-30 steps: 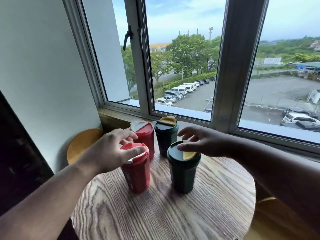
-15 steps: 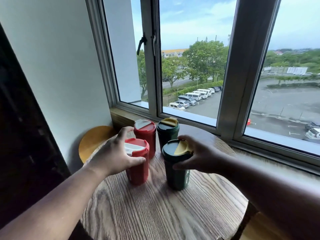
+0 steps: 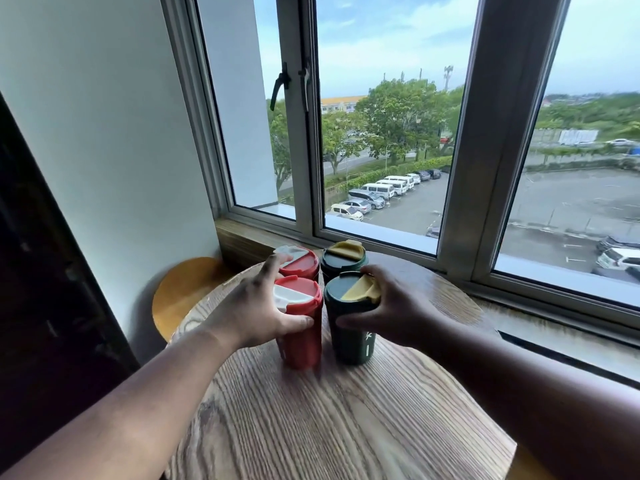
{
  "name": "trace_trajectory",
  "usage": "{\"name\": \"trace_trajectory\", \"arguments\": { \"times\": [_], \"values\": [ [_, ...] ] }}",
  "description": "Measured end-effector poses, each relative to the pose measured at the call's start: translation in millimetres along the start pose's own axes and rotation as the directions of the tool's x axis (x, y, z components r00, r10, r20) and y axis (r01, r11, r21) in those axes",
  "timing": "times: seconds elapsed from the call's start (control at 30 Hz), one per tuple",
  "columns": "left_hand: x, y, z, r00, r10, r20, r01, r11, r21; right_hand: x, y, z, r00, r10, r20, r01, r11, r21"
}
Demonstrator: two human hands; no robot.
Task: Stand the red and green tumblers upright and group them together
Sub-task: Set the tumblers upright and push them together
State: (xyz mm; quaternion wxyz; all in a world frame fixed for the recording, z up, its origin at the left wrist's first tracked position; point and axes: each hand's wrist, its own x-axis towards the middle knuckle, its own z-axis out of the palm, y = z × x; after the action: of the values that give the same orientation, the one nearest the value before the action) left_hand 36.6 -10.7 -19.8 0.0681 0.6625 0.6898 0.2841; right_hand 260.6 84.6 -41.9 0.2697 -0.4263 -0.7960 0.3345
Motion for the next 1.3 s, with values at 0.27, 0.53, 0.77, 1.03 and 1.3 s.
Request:
{"name": "trace_trajectory", "arguments": {
  "times": [0.27,0.53,0.77,1.03,1.3],
  "values": [
    [9.5,-11.3,0.3,0.999,0.025,0.038,-0.027,0.999,0.036,6.6,6.1,2.4,1.000,-0.003,-0.003,0.003,0.999,0.050],
    [10.2,-12.9,0.1,0.999,0.031,0.045,-0.034,0.997,0.064,10.6,10.6,1.2,1.000,0.000,-0.010,0.000,1.000,0.000],
    [7.0,-12.1,2.5,0.999,0.033,0.016,-0.034,0.998,0.055,10.5,12.6,-0.1,1.000,-0.009,0.004,0.009,1.000,0.008],
    [6.6,-8.2,2.3,1.000,0.017,0.014,-0.018,0.998,0.055,7.3,6.6,-2.8,1.000,-0.004,0.003,0.004,0.999,-0.053],
    [2.7,-7.5,-7.2,0.999,0.038,0.036,-0.040,0.998,0.057,5.5,1.4,-8.2,1.000,0.012,0.022,-0.011,0.999,-0.033]
  ]
}}
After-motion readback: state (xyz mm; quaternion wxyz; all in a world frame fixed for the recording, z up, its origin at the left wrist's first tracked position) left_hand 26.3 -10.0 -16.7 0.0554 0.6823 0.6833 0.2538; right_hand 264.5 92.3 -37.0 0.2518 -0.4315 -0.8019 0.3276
